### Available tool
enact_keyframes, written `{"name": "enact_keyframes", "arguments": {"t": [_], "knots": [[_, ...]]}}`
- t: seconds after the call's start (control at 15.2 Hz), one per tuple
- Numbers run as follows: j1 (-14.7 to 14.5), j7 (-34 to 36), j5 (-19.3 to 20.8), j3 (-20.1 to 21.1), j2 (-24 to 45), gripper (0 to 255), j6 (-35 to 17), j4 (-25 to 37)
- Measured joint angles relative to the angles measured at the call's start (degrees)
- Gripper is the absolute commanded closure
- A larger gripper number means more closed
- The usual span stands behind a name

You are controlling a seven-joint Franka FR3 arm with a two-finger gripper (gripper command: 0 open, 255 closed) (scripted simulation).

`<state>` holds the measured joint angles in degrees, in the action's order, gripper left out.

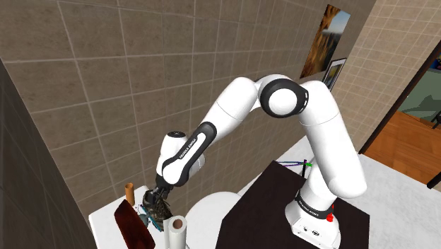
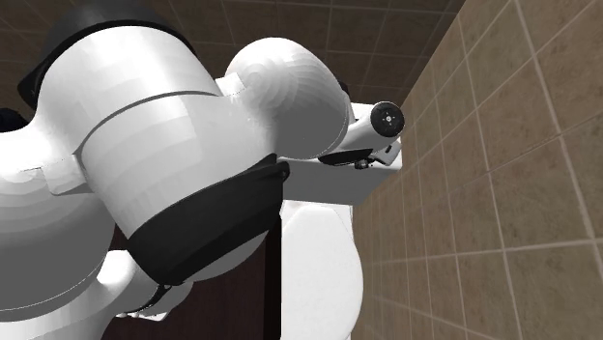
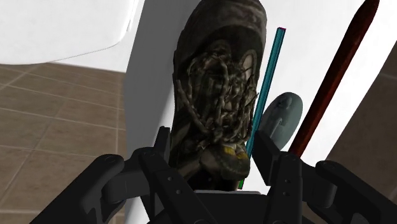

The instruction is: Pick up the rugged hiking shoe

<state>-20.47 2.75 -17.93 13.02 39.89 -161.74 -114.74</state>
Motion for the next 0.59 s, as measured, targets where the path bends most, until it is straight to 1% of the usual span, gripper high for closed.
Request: {"name": "enact_keyframes", "arguments": {"t": [0.59], "knots": [[-0.1,0.3,0.0,-0.1,-0.7,255,0.6,-0.2]]}}
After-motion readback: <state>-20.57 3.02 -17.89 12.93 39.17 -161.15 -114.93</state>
